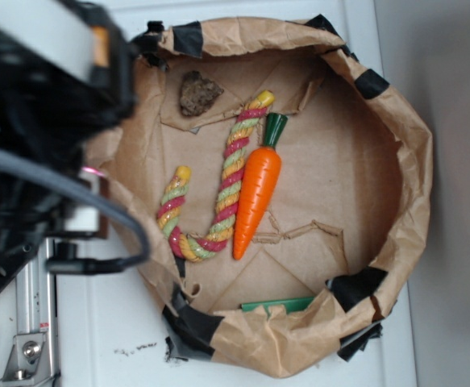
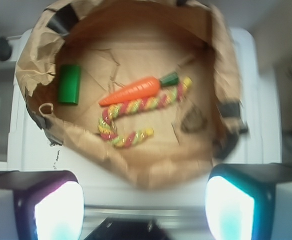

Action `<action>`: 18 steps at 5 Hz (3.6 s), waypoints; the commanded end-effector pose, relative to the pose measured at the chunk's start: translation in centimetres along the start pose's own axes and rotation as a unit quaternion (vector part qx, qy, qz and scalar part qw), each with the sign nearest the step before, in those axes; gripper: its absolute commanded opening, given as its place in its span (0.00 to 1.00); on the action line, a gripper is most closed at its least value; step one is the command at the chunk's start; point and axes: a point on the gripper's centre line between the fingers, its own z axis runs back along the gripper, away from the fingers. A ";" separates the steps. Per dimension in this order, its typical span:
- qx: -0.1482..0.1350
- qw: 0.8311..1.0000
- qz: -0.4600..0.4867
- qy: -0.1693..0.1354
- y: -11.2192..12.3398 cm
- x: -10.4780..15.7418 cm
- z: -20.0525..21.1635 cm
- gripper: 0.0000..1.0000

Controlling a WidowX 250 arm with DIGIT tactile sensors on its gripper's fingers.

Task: Grab the rock.

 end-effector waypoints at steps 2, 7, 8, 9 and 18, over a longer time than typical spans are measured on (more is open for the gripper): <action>0.063 0.981 -0.172 -0.057 1.9 3.8 -10.0 1.00; 0.066 0.988 -0.133 -0.050 2.1 3.7 -10.5 1.00; 0.075 0.984 -0.164 -0.008 2.9 3.5 -14.3 1.00; 0.075 0.981 -0.181 -0.004 3.5 3.5 -14.8 1.00; 0.103 0.982 -0.161 0.003 4.4 1.6 -17.9 0.00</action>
